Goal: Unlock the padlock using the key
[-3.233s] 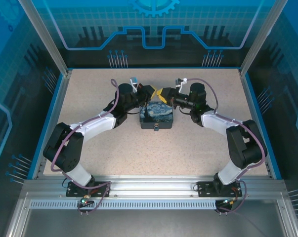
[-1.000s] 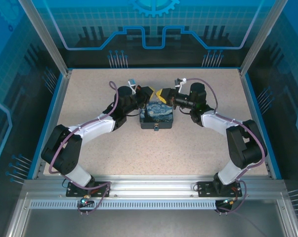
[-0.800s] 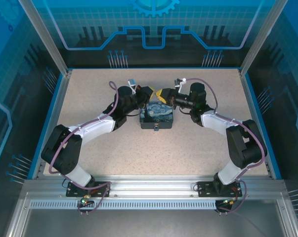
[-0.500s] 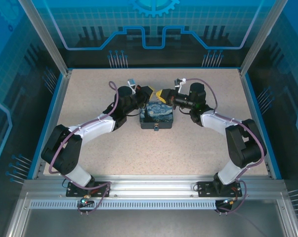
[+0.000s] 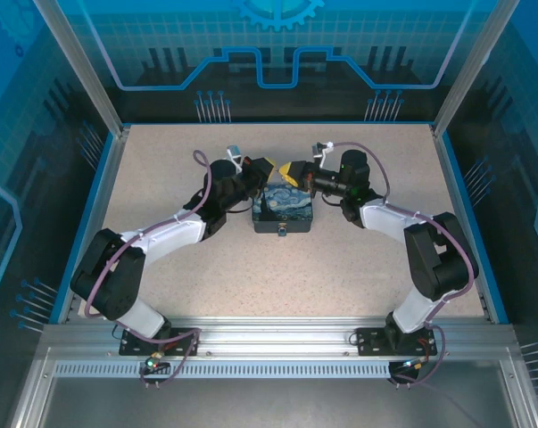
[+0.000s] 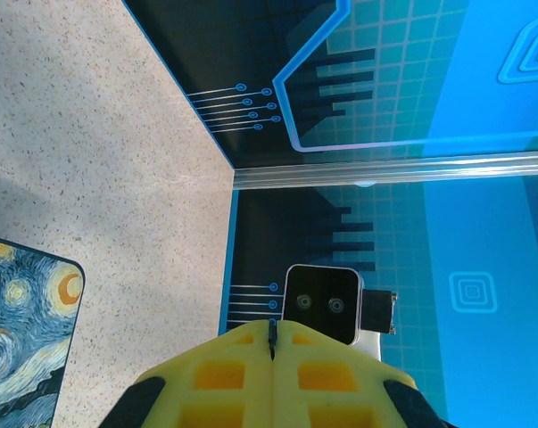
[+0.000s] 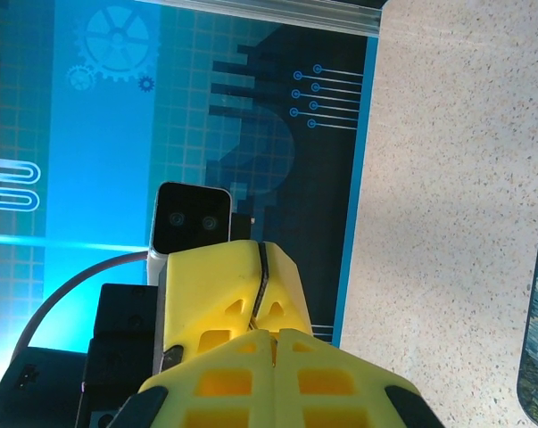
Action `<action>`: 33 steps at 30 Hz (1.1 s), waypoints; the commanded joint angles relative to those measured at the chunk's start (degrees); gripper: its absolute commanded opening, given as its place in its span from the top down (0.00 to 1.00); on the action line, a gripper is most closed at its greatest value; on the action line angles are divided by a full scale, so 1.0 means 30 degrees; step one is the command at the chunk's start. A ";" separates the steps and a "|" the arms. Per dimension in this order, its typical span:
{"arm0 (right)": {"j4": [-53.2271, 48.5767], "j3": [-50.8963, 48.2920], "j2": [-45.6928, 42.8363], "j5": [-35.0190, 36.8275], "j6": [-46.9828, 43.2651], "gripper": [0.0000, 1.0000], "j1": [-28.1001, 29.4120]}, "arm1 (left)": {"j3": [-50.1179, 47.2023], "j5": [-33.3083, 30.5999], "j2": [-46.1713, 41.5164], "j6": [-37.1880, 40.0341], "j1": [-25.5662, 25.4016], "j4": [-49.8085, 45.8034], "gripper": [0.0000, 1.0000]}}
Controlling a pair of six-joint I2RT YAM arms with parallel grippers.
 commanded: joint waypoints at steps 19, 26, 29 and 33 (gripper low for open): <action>-0.1135 0.0239 -0.0738 -0.0140 -0.1206 1.00 -0.0209 | 0.0159 0.0671 -0.1546 0.2258 0.0477 -0.2893 0.44; -0.2035 0.0177 -0.1159 -0.0389 -0.1801 1.00 -0.0254 | 0.1380 0.1613 -0.1703 0.4187 0.0538 -0.5918 0.44; -0.2313 0.0233 -0.1160 -0.0472 -0.1940 1.00 -0.0247 | 0.1412 0.1939 -0.1481 0.4021 0.0538 -0.5774 0.47; -0.3348 0.0181 -0.1370 -0.0368 -0.2488 1.00 -0.0231 | 0.1084 0.1777 -0.1766 0.3996 0.0560 -0.5655 0.47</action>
